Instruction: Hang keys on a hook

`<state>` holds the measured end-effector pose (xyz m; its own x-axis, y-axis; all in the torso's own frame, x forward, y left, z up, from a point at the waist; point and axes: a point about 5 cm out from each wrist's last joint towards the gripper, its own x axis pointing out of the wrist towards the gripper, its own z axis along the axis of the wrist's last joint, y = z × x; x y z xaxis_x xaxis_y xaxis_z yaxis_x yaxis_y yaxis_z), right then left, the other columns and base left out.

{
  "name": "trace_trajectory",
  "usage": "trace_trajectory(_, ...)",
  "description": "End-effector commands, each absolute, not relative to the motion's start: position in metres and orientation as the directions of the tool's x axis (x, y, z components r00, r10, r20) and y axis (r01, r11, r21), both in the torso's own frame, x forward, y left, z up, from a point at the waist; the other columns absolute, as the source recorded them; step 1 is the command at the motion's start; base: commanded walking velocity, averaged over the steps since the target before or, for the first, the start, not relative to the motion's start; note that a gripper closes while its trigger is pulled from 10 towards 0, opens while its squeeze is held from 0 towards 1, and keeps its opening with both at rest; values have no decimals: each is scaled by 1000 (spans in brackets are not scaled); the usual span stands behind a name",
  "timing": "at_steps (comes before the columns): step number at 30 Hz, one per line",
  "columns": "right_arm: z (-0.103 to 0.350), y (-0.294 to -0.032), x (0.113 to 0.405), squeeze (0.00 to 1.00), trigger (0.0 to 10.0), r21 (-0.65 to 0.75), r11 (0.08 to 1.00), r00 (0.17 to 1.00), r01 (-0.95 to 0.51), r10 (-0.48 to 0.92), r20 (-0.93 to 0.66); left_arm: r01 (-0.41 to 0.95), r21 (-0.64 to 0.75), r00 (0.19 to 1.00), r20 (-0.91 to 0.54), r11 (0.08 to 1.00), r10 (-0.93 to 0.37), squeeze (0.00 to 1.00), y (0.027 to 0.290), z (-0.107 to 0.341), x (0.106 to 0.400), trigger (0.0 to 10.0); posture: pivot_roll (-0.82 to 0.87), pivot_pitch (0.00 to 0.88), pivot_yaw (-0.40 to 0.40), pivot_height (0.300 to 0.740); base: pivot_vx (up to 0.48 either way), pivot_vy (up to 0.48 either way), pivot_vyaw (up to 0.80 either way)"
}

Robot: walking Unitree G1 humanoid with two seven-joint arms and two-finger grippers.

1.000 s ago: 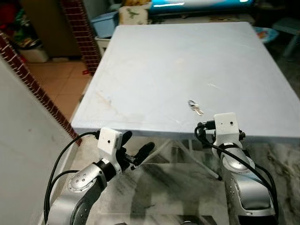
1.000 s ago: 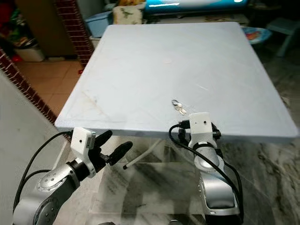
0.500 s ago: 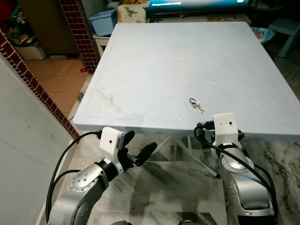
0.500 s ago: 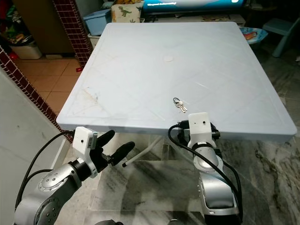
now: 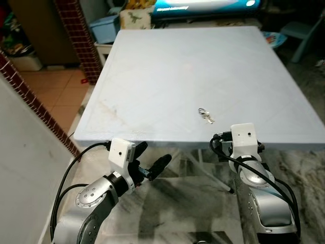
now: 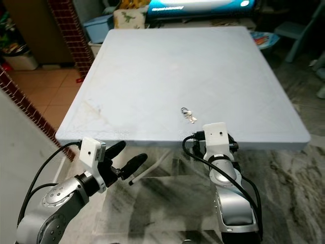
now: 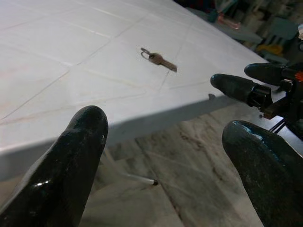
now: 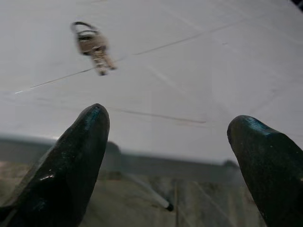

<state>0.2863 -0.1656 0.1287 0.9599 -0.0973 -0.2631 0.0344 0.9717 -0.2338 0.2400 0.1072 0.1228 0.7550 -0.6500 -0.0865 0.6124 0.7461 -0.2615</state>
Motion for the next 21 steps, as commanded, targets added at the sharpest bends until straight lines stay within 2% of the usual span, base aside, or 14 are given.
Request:
trace_trajectory(1,130,-164,288,0,10000,-228,973,962,27,-87,-259,620,-259,750,-83,741,-656,0,108,123,239,10000,-3,119,69,740,319,0,0)
trace_trajectory(17,132,-160,289,0,10000,-221,975,965,10,-68,-254,625,-251,746,-88,739,-660,0,107,123,239,10000,-3,119,69,740,301,0,0)
trace_trajectory(21,131,-159,288,0,10000,-218,976,964,8,-65,-258,624,-267,745,-82,734,-663,0,107,123,237,10000,-3,119,69,740,133,0,0)
